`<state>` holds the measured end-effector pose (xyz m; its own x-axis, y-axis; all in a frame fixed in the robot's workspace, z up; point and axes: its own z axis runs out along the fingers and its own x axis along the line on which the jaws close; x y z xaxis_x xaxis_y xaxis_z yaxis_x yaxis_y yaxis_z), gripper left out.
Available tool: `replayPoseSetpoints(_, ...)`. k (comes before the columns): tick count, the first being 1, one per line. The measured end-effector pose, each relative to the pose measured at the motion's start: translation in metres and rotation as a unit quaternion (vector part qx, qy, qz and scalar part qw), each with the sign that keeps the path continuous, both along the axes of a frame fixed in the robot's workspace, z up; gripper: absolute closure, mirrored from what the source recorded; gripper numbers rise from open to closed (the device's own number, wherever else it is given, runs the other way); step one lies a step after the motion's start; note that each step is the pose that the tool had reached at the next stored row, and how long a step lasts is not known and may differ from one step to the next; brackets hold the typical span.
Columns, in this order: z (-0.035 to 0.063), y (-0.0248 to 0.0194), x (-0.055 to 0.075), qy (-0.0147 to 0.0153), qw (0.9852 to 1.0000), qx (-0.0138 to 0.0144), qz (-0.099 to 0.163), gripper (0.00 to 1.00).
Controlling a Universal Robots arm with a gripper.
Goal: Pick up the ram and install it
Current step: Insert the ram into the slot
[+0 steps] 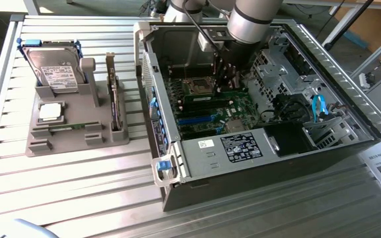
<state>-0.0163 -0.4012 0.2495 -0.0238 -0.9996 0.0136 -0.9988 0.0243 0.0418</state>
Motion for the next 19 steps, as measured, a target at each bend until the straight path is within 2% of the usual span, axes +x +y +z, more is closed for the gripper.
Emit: replayPoseSetpoints(19, -0.0092, 0.0, 0.0001, 0.0, 1.0, 0.0, 0.0, 0.88)
